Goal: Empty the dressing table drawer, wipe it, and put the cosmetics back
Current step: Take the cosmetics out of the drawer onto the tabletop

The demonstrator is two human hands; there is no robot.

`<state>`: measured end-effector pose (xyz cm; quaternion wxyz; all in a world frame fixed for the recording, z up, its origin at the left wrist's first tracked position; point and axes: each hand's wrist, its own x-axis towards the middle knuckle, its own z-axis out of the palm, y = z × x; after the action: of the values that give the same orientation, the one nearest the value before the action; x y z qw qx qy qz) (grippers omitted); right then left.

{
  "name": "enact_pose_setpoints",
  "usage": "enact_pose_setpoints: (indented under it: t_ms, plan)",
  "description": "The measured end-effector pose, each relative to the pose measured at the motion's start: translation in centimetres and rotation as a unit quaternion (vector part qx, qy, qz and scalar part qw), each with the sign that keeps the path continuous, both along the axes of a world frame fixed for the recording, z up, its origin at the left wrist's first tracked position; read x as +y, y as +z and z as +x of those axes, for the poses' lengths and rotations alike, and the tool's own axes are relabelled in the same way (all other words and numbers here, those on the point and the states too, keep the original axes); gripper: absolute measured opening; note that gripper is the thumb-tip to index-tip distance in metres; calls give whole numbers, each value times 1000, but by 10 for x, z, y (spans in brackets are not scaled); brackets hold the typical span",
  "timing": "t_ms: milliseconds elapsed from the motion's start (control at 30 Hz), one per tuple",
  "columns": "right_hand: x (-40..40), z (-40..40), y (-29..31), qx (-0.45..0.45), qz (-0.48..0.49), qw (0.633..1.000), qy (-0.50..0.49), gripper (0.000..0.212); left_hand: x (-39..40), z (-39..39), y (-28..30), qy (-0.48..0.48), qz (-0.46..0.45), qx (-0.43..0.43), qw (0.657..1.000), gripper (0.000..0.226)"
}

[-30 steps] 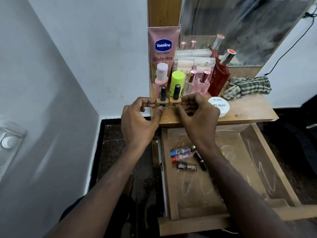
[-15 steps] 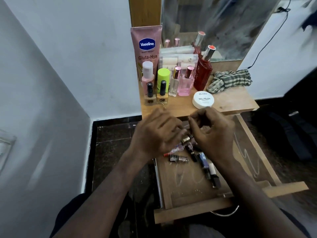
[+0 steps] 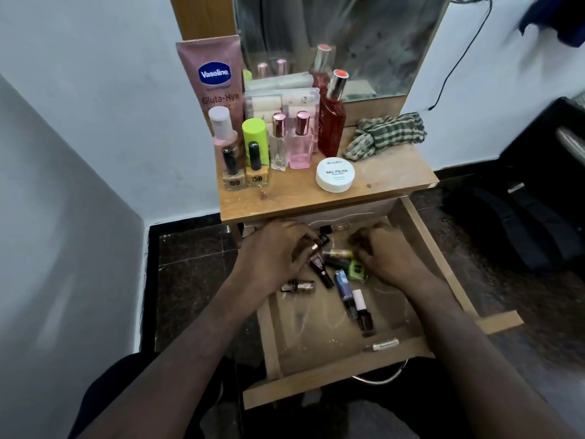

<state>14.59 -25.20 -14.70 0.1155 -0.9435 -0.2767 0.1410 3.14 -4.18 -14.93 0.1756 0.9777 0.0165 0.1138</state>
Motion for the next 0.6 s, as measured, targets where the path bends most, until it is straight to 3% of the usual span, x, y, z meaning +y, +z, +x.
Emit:
enact_pose_setpoints:
  t_ms: [133, 267, 400, 500, 600]
  plan:
    - [-7, 5, -3, 21, 25, 999, 23, 24, -2, 4, -6, 38, 23, 6, 999, 28]
    - [-7, 13, -4, -42, 72, 996, -16, 22, -3, 8, -7, 48, 62, 24, 997, 25]
    - [-13, 9, 1, 5, 44, 998, -39, 11, -3, 7, -4, 63, 17, 6, 998, 21]
    - [-18, -5, 0, 71, 10, 997, -33, 26, -4, 5, -3, 76, -20, 7, 997, 17]
    - [-16, -12, -1, 51, 2, 999, -9, 38, -2, 5, -3, 78, -39, 7, 996, 16]
